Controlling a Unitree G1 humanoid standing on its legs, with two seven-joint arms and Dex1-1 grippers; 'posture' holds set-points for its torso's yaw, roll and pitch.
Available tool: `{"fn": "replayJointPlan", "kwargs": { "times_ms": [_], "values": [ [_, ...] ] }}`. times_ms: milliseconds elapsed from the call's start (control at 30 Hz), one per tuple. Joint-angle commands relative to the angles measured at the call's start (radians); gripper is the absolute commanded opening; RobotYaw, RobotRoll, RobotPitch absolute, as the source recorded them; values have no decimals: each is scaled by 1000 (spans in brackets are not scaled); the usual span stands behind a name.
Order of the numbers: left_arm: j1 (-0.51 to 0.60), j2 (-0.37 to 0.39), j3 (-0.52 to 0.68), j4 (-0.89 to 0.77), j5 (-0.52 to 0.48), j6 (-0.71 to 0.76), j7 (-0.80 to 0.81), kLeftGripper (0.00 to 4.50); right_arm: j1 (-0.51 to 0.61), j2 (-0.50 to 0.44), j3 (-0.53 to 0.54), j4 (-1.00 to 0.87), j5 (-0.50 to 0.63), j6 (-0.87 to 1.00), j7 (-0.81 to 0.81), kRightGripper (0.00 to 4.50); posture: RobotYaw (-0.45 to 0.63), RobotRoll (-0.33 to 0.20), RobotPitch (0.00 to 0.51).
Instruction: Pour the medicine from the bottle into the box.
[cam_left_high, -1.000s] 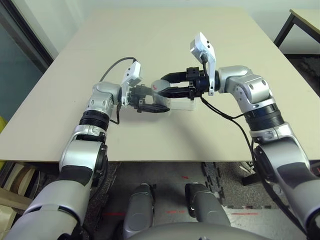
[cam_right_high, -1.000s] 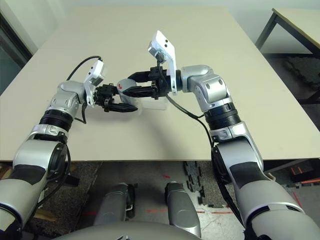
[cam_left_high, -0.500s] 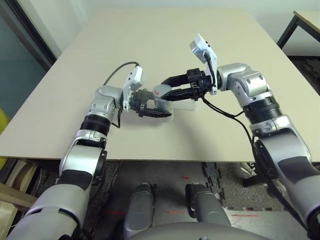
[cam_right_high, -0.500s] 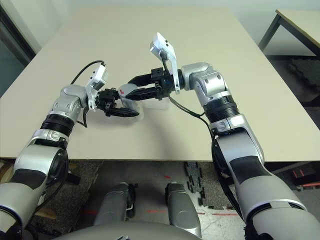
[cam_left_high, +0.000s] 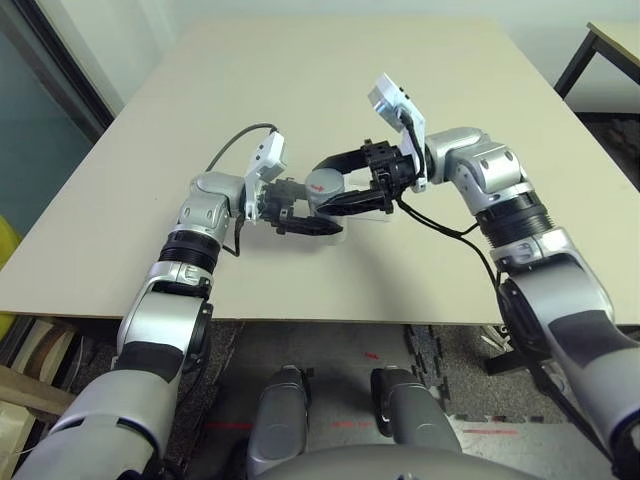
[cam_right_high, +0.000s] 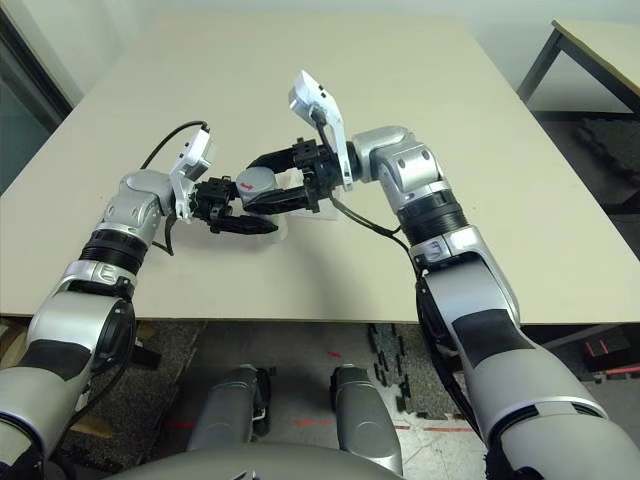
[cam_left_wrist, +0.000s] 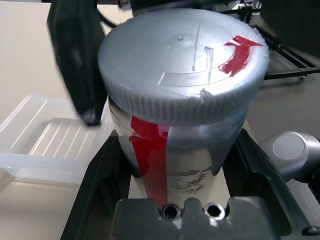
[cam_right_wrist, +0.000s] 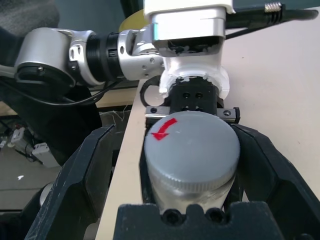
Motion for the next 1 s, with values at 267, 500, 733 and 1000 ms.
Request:
{"fn": "replayJointPlan", "kwargs": {
  "times_ms": [267, 500, 733, 1000],
  "values": [
    [23, 11, 5, -44, -27, 22, 3, 2795, -46, 8, -43, 131, -36, -87, -58, 4500, -17, 0, 82],
    [26, 30, 6, -35, -25, 20, 2, 2795, -27, -68, -81, 90, -9, -60, -38, 4500, -21, 0, 82],
    [24, 39, 4, -14, -18, 9, 0, 2795, 25, -169, -112, 3, 6, -3, -20, 4500, -35, 0, 77],
    [12, 49, 7, 13, -12, -7, 1, 2795, 36, -226, -141, -17, 3, 8, -51, 4500, -42, 0, 73]
  ]
}}
